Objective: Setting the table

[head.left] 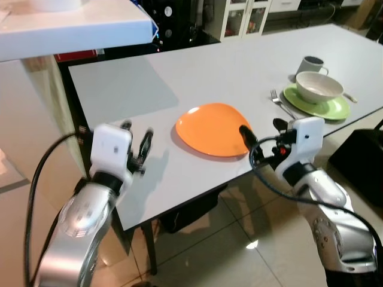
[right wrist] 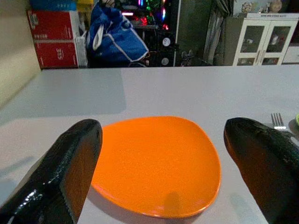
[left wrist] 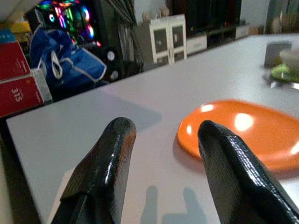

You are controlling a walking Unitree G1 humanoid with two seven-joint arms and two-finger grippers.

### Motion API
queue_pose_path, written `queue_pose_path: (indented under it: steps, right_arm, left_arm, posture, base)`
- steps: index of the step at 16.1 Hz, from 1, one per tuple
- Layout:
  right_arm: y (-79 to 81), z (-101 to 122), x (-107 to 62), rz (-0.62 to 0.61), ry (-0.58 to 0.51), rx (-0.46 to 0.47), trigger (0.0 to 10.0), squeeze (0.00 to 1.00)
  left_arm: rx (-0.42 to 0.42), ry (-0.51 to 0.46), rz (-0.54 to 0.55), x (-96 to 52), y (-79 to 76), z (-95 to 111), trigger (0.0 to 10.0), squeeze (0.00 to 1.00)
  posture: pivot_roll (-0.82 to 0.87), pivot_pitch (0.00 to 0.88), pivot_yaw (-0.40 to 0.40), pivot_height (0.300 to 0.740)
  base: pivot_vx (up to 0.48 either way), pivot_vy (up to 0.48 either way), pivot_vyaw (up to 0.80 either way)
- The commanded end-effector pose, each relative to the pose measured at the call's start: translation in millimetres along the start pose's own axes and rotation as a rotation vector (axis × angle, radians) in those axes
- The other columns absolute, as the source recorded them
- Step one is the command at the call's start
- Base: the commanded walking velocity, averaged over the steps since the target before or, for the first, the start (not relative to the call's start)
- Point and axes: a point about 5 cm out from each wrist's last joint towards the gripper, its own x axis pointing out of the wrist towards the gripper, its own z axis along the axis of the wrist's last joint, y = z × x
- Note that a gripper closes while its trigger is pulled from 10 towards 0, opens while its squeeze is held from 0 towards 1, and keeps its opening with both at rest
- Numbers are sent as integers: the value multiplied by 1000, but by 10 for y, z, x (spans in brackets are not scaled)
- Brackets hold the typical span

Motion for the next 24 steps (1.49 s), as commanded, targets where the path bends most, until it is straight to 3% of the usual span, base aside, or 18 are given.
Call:
queue_pose_path:
  steps: [1, 7, 14, 24]
  right_arm:
    - [2, 12, -20, -1, -2, -16, 10000, 0]
    - [25, -138, -150, -4, 63, 51, 10000, 0]
    - [32, -180, -266, -62, 68, 90, 10000, 0]
    - [39, -192, -296, -91, 70, 116, 10000, 0]
  left_arm:
    - [7, -32, -30, -29, -41, 63, 10000, 0]
    - [9, -22, -42, -67, -10, 46, 10000, 0]
    - [24, -14, -102, -4, -50, 45, 10000, 0]
    - [15, 12, -158, 26, -90, 13, 10000, 0]
  posture:
    - [80, 0, -72, 740]
    - [80, 0, -55, 740]
    - [61, 0, -6, 740]
    - [66, 0, 4, 740]
  base:
    - [0, 0, 0]
    - [0, 195, 0]
    - [0, 355, 0]
    - [-50, 0, 0]
